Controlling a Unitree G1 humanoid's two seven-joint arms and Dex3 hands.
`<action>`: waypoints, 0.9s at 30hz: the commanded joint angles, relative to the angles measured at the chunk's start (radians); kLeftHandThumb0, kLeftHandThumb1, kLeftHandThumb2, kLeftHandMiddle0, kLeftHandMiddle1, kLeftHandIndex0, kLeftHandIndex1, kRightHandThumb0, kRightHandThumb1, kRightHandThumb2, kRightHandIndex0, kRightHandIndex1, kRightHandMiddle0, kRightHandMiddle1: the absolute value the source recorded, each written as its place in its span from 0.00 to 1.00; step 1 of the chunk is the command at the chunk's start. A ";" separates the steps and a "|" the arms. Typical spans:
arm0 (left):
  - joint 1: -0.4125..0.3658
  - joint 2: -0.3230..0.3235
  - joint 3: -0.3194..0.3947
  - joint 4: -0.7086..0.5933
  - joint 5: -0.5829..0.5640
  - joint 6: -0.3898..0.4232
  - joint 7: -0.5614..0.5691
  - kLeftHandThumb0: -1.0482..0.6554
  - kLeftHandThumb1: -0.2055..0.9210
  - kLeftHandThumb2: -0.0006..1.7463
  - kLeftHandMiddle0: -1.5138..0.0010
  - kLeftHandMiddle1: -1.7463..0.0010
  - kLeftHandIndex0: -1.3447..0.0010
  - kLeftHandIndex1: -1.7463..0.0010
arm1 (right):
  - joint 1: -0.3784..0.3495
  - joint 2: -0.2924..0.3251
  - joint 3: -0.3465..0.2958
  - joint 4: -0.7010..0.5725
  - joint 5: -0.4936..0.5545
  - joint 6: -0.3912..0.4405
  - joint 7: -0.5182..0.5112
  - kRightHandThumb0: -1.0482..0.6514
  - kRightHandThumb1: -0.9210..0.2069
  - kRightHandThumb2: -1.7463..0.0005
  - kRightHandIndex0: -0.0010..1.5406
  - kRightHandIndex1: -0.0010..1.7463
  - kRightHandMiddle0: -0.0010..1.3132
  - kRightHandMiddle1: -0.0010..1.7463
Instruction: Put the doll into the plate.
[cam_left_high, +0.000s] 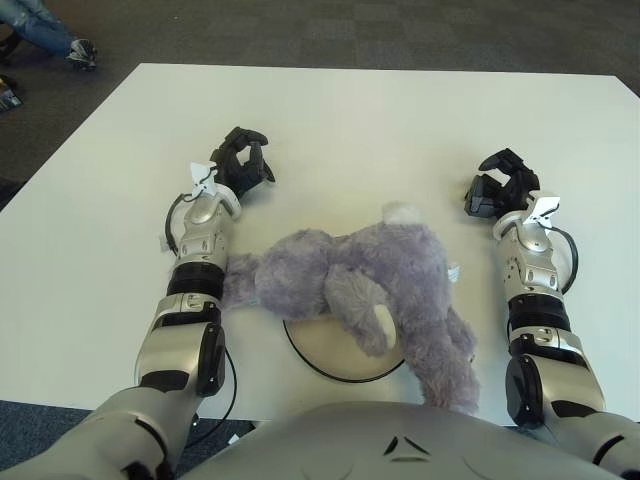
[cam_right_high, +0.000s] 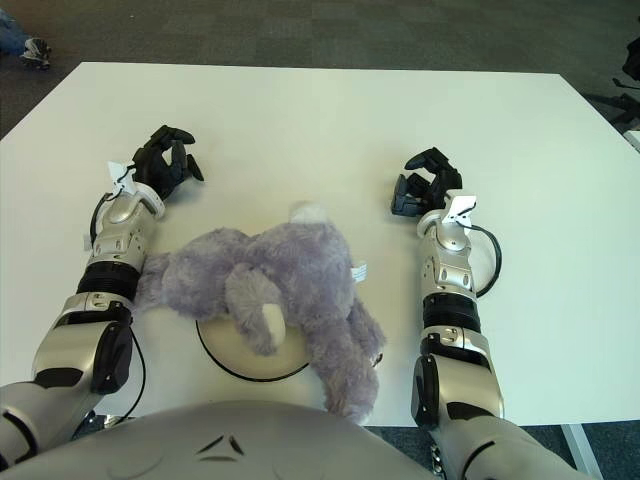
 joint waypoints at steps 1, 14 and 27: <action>0.003 -0.011 0.000 0.007 -0.002 -0.012 -0.009 0.38 0.71 0.55 0.35 0.00 0.71 0.00 | -0.006 0.006 0.000 0.014 0.008 -0.007 0.002 0.61 0.88 0.00 0.58 0.97 0.53 1.00; 0.007 -0.010 -0.006 0.004 0.004 -0.013 -0.006 0.38 0.72 0.55 0.34 0.00 0.71 0.00 | -0.011 0.000 0.003 0.044 0.006 -0.034 0.025 0.61 0.88 0.00 0.57 0.99 0.53 1.00; 0.006 -0.013 -0.004 0.001 0.002 -0.004 0.004 0.38 0.72 0.55 0.35 0.00 0.71 0.00 | -0.011 0.000 0.004 0.045 0.010 -0.032 0.039 0.61 0.88 0.00 0.58 0.98 0.53 1.00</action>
